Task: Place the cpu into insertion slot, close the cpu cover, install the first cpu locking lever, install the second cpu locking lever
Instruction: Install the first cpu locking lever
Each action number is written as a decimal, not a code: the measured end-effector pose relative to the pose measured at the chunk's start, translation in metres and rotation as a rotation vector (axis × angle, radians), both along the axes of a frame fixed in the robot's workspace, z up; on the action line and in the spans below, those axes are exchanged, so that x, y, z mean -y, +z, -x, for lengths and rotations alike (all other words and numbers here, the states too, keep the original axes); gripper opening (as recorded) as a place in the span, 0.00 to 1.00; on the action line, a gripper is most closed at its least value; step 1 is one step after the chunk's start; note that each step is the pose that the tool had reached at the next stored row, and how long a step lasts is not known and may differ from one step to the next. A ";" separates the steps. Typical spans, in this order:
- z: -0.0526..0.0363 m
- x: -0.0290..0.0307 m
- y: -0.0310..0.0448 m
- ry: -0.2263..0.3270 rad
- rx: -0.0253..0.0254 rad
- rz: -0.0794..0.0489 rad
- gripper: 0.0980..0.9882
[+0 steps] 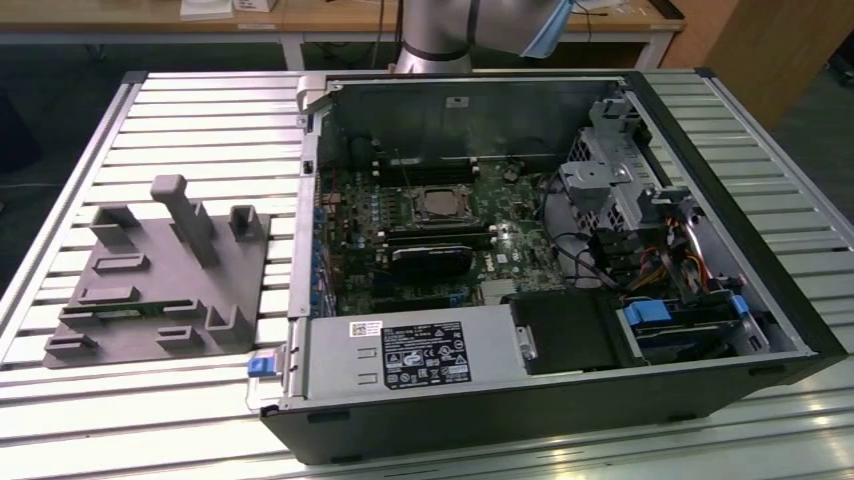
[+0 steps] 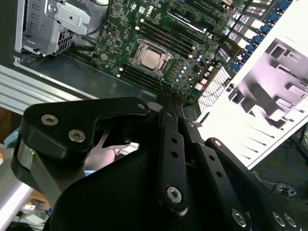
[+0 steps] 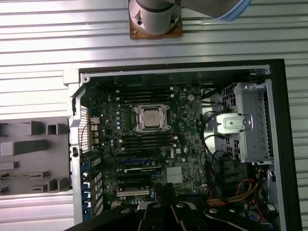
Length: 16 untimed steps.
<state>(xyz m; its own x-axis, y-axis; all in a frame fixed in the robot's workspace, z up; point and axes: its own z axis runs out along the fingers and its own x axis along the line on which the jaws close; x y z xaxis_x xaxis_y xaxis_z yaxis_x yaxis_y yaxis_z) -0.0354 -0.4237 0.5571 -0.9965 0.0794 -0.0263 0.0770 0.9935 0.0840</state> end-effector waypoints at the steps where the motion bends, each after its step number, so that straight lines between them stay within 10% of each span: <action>1: 0.0000 0.0008 -0.0018 0.000 0.0000 0.000 0.01; 16: 0.0000 0.0130 -0.0291 0.000 0.0000 0.000 0.01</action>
